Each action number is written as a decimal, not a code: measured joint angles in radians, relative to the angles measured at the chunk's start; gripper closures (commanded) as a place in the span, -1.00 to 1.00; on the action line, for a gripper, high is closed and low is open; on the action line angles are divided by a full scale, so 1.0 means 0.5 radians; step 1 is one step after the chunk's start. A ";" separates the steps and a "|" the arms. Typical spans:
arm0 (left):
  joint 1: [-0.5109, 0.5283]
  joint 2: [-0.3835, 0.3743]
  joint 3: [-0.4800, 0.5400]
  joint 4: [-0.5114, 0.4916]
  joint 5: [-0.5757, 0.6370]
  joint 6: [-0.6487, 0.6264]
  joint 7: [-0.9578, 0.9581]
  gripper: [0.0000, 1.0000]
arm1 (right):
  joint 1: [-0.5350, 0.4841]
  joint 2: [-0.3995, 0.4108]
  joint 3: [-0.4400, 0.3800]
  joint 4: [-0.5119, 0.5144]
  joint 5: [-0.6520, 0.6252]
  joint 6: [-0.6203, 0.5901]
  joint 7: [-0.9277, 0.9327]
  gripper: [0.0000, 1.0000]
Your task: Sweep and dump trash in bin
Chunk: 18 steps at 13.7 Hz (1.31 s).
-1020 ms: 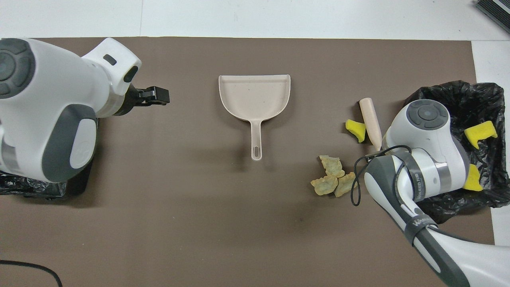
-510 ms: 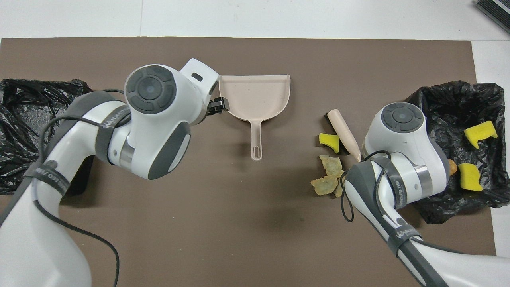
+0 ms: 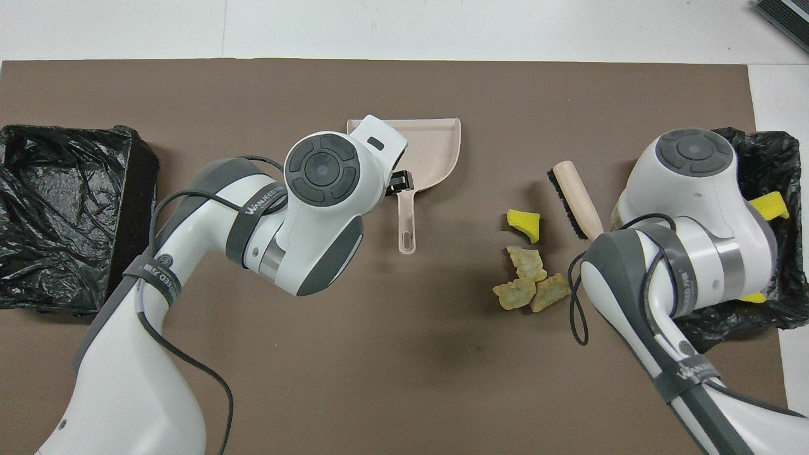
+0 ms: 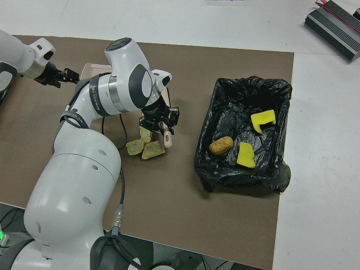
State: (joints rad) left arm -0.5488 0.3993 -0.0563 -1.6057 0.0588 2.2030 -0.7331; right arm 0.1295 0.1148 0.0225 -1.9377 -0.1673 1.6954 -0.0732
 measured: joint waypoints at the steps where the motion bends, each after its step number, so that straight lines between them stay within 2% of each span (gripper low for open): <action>1: -0.004 0.015 0.000 -0.001 -0.001 0.002 0.000 -1.00 | 0.012 -0.017 0.002 -0.007 0.000 -0.060 0.140 1.00; 3: -0.058 0.073 -0.001 -0.003 -0.001 0.006 -0.017 -1.00 | 0.047 -0.062 0.006 -0.072 0.002 -0.111 0.424 1.00; 6: -0.130 0.133 0.000 -0.001 -0.001 0.034 -0.050 -1.00 | 0.075 -0.194 0.014 -0.315 0.035 -0.098 0.797 1.00; 10: -0.139 0.141 0.003 -0.001 0.000 0.036 -0.050 -1.00 | 0.184 -0.489 0.019 -0.809 0.204 0.168 1.229 1.00; 13: -0.166 0.159 0.001 -0.004 0.000 0.039 -0.050 -1.00 | 0.228 -0.660 0.023 -1.040 0.379 0.293 1.320 1.00; 15: -0.205 0.182 0.001 -0.004 0.000 0.045 -0.052 -1.00 | 0.226 -0.675 0.020 -1.088 0.482 0.409 1.332 1.00; 16: -0.212 0.188 0.001 -0.004 0.000 0.046 -0.052 -0.71 | 0.228 -0.668 0.021 -1.096 0.559 0.475 1.366 1.00; 17: -0.212 0.192 0.002 -0.004 0.000 0.047 -0.052 -0.23 | 0.230 -0.656 0.022 -1.097 0.631 0.538 1.416 1.00; 18: -0.212 0.193 0.006 -0.004 0.000 0.047 -0.052 0.36 | 0.241 -0.641 0.023 -1.095 0.677 0.583 1.468 1.00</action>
State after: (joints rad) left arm -0.6548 0.4960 -0.0531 -1.6077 0.0587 2.2263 -0.7590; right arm 0.2501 -0.2059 0.0338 -2.4853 0.1713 1.9868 0.6608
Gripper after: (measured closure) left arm 0.106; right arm 0.736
